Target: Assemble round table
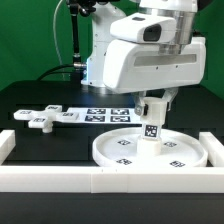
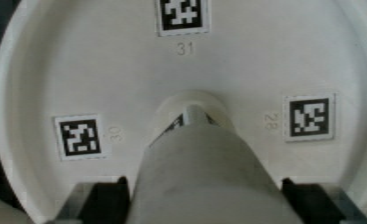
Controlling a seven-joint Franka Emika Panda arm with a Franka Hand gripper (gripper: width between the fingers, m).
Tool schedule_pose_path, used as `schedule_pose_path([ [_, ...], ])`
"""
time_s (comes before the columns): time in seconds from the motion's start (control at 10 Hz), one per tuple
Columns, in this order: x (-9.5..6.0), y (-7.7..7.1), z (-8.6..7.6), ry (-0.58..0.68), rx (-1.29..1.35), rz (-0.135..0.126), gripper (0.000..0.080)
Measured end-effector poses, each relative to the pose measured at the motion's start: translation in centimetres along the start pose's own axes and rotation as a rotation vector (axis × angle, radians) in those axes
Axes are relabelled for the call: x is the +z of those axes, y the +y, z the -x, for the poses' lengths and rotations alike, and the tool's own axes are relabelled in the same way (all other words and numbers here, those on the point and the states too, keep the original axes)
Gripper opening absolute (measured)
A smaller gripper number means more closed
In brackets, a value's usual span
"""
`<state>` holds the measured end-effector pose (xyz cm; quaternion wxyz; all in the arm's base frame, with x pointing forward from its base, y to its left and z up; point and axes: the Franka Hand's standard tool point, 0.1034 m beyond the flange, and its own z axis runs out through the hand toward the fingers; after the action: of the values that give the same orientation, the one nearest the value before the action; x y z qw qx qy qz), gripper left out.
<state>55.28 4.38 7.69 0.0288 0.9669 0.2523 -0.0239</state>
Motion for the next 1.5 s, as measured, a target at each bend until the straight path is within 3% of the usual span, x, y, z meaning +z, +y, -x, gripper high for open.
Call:
schedule_pose_path([
  [0.1,0.01,-0.02,0.03,0.002,0.058,-0.006,0.0407],
  [0.2,0.12,-0.02,0.26,0.008,0.235,-0.035,0.0407],
  [0.4,0.13,-0.08,0.30,0.011,0.453,-0.061,0.0407],
  [0.6,0.19,0.01,0.51,0.000,0.688,-0.117,0.0407],
  [0.7,0.19,0.02,0.48,-0.003,0.794,-0.131,0.0407],
  [1.3,0.20,-0.11,0.42,-0.023,1.095,-0.136,0.0407],
  [1.4,0.24,-0.08,0.47,-0.028,1.179,-0.149,0.0407],
  [1.5,0.27,0.09,0.49,-0.029,1.328,-0.183,0.0407],
])
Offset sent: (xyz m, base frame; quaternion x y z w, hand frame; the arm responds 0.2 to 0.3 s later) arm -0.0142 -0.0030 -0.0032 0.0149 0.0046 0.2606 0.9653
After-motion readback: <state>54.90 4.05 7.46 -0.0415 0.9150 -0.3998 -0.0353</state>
